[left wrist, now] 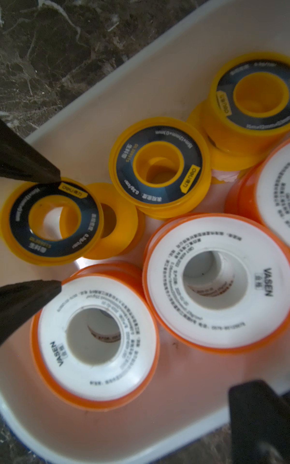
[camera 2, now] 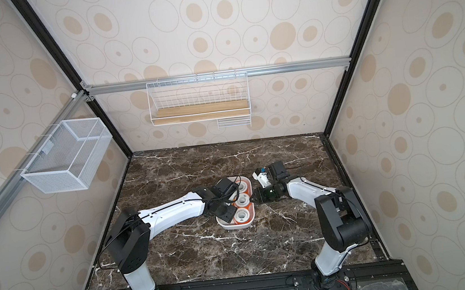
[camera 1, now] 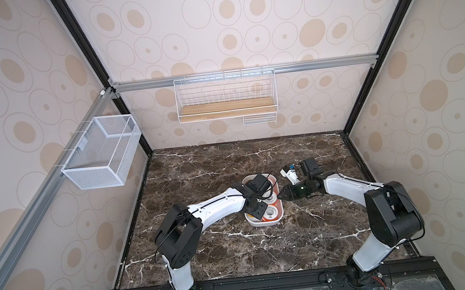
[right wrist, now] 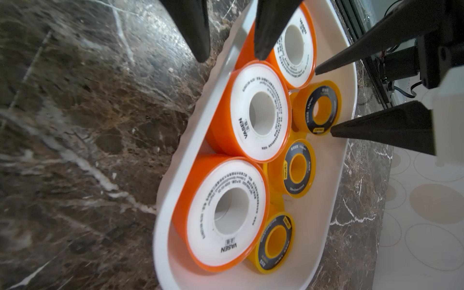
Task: Put the sealing tape into the storage box
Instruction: Place the sealing tape in the storage box.
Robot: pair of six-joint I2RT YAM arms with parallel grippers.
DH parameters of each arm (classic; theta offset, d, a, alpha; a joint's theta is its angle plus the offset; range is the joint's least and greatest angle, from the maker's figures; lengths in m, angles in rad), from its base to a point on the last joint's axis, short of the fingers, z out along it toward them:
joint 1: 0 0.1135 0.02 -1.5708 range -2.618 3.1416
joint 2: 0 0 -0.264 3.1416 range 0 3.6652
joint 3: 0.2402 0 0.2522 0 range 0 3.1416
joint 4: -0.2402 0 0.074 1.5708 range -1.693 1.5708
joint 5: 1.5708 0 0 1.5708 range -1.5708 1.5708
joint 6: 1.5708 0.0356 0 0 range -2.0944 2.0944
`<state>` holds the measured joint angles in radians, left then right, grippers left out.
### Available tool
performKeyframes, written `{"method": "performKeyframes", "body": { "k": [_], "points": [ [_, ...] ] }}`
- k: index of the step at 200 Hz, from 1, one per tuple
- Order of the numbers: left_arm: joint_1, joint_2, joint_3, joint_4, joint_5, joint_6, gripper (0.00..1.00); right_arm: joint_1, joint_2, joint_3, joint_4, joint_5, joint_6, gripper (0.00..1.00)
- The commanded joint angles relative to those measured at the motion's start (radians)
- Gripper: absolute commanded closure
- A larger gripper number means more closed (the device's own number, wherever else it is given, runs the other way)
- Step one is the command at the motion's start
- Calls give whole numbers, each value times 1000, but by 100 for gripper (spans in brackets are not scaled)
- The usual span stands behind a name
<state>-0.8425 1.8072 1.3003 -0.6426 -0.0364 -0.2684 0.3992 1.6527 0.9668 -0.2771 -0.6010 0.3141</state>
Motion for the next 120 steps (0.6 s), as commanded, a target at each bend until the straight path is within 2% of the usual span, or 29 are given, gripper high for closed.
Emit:
{"method": "performKeyframes", "body": {
  "k": [1,61,120],
  "points": [
    [-9,5,19,-6,-19,9,33,7,-5,15,-23,0,-6,65],
    [-9,-75,-2,1,-69,-3,33,7,-32,8,-13,4,-6,64],
    [-6,-245,-125,130,-268,-17,32,6,-116,-26,6,67,-34,56]
  ]
}}
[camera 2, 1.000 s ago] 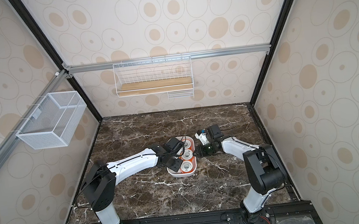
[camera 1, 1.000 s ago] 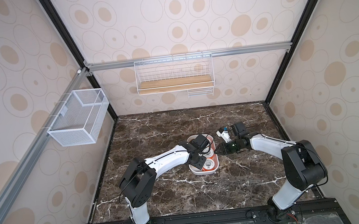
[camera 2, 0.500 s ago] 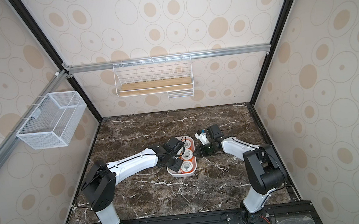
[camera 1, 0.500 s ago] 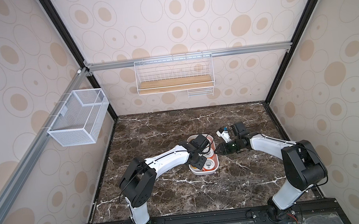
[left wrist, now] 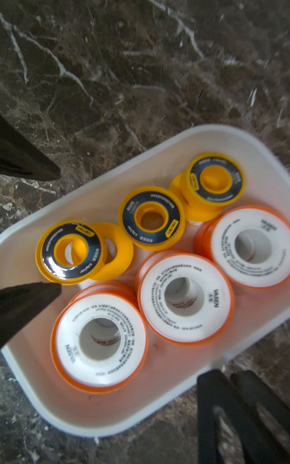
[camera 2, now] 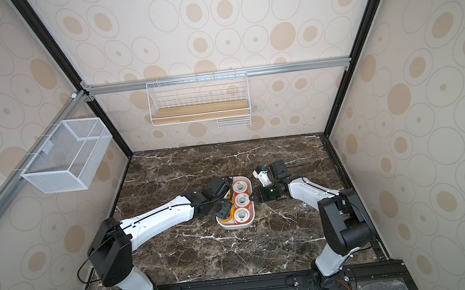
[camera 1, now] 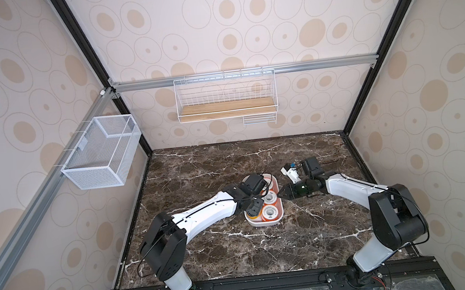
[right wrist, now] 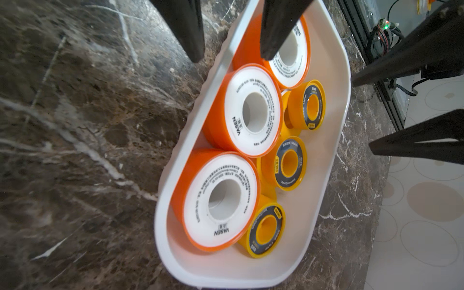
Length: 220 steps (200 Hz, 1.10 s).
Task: Put the sealing tape into the storage box
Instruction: Place the sealing tape in the storage box.
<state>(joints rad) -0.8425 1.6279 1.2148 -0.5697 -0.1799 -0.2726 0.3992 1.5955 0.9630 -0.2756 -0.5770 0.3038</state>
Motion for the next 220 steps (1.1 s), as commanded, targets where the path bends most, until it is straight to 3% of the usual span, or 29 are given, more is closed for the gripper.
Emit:
{"method": "performKeyframes", "body": {
  "k": [1,51,113,177,205,220],
  "points": [
    [-6,-68,-41,59,-129,-13,32,5,-61,-24,4,45,-24,55],
    [0,-197,-163,189,-372,26,32,7,-172,-70,7,243,-77,50],
    [18,-335,-361,536,-662,238,29,5,-324,-148,76,635,-146,45],
    [152,-436,-554,857,-740,333,24,-3,-372,-246,287,982,-222,35],
    [231,-449,-612,933,-741,348,24,-18,-356,-281,382,1106,-273,32],
    [276,-457,-635,945,-742,337,19,-35,-346,-297,417,1148,-299,29]
  ]
}}
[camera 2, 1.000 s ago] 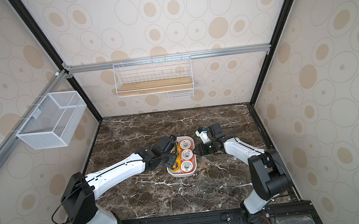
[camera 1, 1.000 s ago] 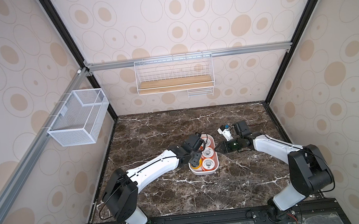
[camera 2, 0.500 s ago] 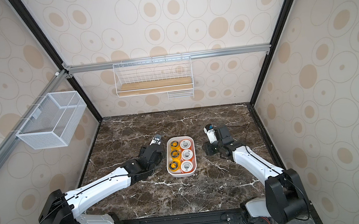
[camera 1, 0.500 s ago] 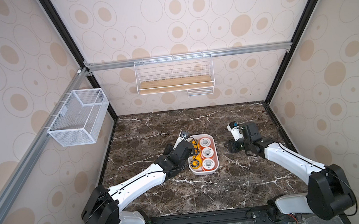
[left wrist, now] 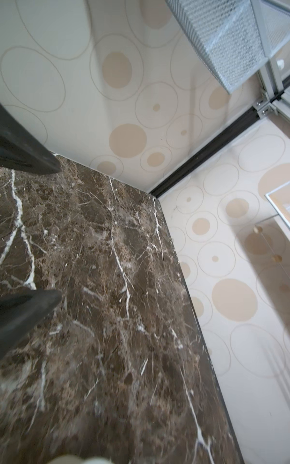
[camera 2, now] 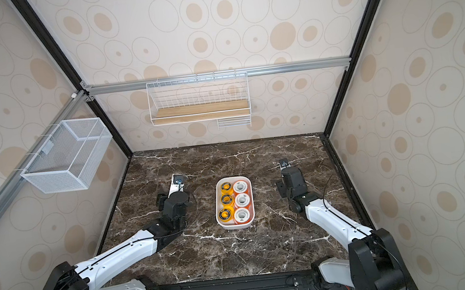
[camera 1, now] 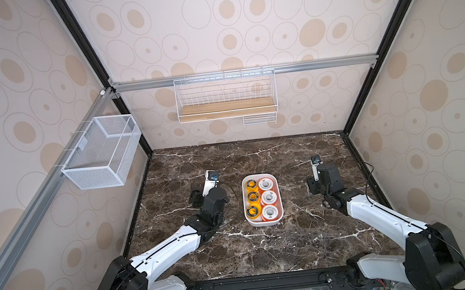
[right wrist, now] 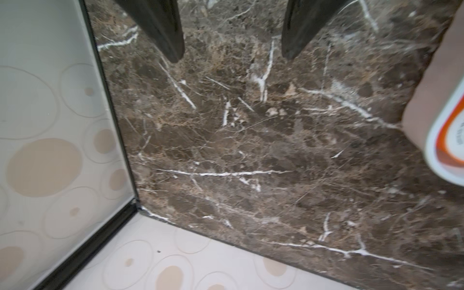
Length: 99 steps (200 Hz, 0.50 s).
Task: Put the sealing tape into the storage box
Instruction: Reset both arms
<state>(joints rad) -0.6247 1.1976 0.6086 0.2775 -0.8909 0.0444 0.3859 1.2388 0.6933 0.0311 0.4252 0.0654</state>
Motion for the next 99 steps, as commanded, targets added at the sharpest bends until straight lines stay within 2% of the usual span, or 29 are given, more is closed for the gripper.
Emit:
{"method": "performKeyframes", "body": {
  "k": [1,20,46,64,99],
  "points": [
    [62,-27,-29,98,-30,18,19,-23,12,-27,113,147,-63,29],
    [119,-39,-57,100,-26,-2,19,-58,26,-49,145,160,-75,26],
    [226,-47,-103,97,4,-69,10,-115,59,-76,170,132,-52,22],
    [299,-42,-116,90,58,-95,1,-158,98,-84,195,90,-46,21],
    [404,3,-106,73,204,-131,1,-226,155,-76,216,9,-37,19]
  ]
}}
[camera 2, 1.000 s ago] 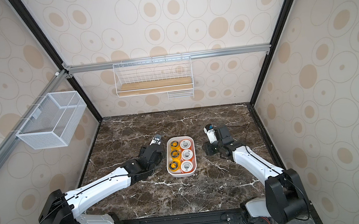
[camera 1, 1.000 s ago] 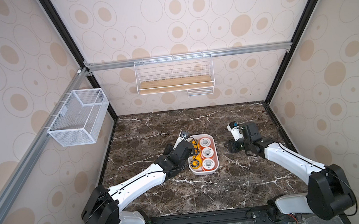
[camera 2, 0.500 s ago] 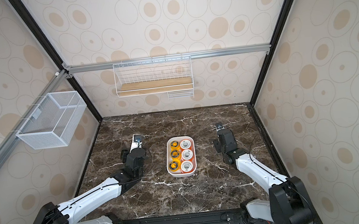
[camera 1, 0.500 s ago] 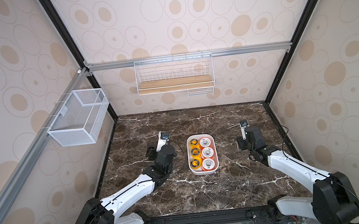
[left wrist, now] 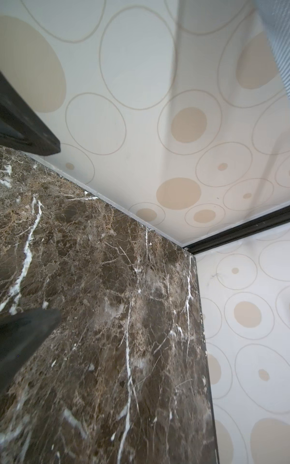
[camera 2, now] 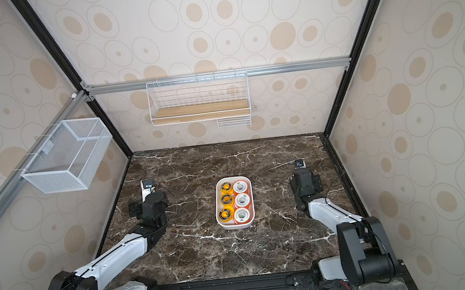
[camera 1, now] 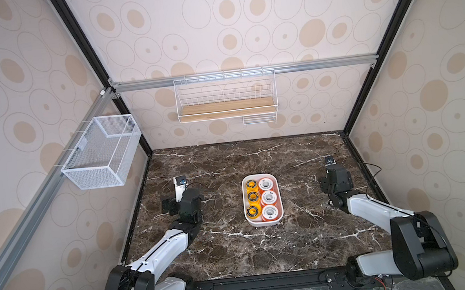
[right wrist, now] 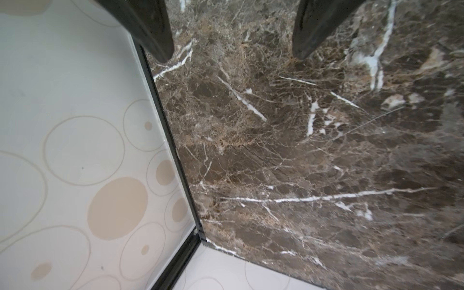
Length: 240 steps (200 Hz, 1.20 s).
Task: Put the sealing tape into the storage box
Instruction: Reset both arms
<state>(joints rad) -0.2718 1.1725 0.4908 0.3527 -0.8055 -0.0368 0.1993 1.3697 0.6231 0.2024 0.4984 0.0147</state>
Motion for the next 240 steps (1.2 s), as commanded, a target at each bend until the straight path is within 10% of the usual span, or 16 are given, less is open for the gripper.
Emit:
{"method": "performKeyframes", "body": {
  "k": [1,89,162,240],
  "points": [
    [54,30,12,-2,123,-50,1,-40,25,-7,47,-69,14,19],
    [226,157,-67,281,576,-7,1,-168,34,-211,497,-354,-29,16],
    [235,270,-166,587,692,87,1,-199,170,-228,647,-467,-38,14],
    [301,375,-74,512,768,29,1,-199,165,-203,585,-485,-48,0]
  ]
}}
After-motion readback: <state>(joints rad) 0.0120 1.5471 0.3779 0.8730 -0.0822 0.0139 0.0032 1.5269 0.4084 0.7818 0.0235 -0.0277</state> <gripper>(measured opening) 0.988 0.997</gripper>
